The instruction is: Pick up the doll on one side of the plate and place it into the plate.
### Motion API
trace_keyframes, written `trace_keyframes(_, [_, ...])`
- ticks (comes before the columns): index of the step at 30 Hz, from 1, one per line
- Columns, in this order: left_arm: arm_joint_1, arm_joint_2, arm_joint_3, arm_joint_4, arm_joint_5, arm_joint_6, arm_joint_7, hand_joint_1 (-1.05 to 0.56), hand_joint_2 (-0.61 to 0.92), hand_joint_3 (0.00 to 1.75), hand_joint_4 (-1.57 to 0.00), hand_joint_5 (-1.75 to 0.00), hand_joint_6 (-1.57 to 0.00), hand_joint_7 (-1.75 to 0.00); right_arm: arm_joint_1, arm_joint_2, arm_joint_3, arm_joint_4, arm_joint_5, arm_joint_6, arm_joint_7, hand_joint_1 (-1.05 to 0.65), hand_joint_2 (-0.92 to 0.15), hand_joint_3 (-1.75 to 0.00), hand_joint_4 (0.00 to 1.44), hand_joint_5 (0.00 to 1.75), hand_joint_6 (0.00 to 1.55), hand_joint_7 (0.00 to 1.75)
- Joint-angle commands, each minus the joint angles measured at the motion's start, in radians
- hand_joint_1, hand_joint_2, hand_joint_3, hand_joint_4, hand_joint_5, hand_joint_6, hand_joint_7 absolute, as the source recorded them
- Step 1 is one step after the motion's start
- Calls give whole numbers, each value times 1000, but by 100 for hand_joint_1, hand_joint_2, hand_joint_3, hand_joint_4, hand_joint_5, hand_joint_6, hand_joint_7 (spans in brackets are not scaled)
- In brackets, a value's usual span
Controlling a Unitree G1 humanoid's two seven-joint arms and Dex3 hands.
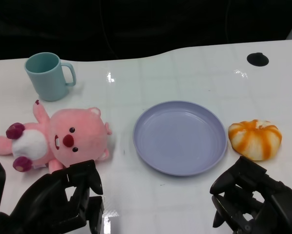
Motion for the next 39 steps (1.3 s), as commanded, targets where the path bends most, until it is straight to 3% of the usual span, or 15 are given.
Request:
trace_keyframes(1, [-6, 13, 9, 5, 8, 0, 1, -12, 40, 145, -96, -175, -78, -174, 1, -3, -6, -3, 3, 2, -3, -37, -92, -51, 60, 170, 51, 156])
trace_keyframes(32, [-10, 14, 12, 0, 16, 2, 9, -9, 40, 147, -95, -175, -78, -172, -5, -3, -6, 0, -1, -1, -1, -36, -92, -52, 60, 171, 50, 157])
trace_keyframes(39, [-8, 4, 27, 5, 1, -20, -7, -10, 40, 149, -86, -174, -79, -158, -5, -3, -6, 1, -9, 0, -6, -37, -92, -51, 60, 171, 50, 157])
